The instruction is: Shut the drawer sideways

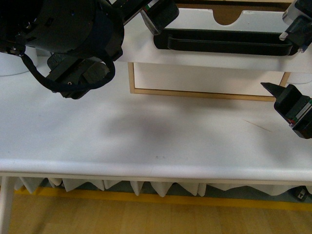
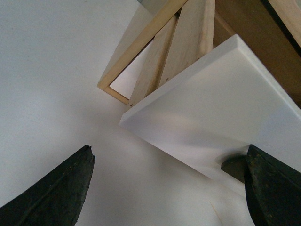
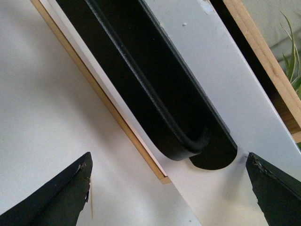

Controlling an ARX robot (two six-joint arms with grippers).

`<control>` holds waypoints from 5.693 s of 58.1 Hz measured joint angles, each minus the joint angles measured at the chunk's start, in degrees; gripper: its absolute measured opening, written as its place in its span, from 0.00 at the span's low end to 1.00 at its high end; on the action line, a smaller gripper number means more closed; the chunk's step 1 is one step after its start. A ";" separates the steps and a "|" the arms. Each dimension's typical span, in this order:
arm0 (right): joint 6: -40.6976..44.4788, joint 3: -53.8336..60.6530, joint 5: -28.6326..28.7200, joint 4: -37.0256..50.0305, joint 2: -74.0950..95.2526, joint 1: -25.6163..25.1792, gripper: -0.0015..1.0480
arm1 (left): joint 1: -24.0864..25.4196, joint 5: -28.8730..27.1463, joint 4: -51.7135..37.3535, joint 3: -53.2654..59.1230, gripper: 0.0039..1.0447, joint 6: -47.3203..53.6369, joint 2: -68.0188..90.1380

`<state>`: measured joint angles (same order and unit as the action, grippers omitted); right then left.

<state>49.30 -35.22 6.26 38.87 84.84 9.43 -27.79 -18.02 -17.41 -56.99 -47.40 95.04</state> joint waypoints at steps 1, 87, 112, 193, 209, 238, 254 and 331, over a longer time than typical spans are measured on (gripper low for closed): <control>0.00 -0.28 -0.07 0.15 0.39 0.04 0.91 | 0.04 0.07 0.00 -0.09 0.95 0.07 0.04; -3.69 -27.21 -5.57 -2.97 23.76 -2.27 0.91 | 5.46 8.15 5.60 -29.03 0.94 3.43 21.86; -7.50 -5.90 -1.57 -2.78 1.14 -1.79 0.91 | 7.04 2.95 -0.76 -6.21 0.94 4.61 6.12; -48.24 31.58 -6.03 -39.45 -81.72 -9.35 0.07 | 20.50 11.04 -9.55 54.51 0.04 46.31 -65.16; -48.37 34.73 -6.12 -39.04 -84.43 -9.35 0.01 | 27.52 17.73 -6.10 56.57 0.04 46.93 -71.52; -48.39 34.88 -6.12 -39.04 -84.59 -9.35 0.01 | 27.63 17.92 4.42 56.57 0.04 46.95 -82.29; -48.52 34.88 -6.14 -39.04 -84.61 -9.35 0.01 | 27.63 17.97 16.39 56.54 0.04 46.95 -92.43; -48.61 34.88 -6.14 -39.04 -84.61 -9.35 0.91 | 27.63 17.92 17.31 56.54 0.95 47.01 -94.79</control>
<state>0.69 -0.34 0.12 -0.16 0.23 0.08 -0.16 -0.10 -0.10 -0.45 -0.38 0.25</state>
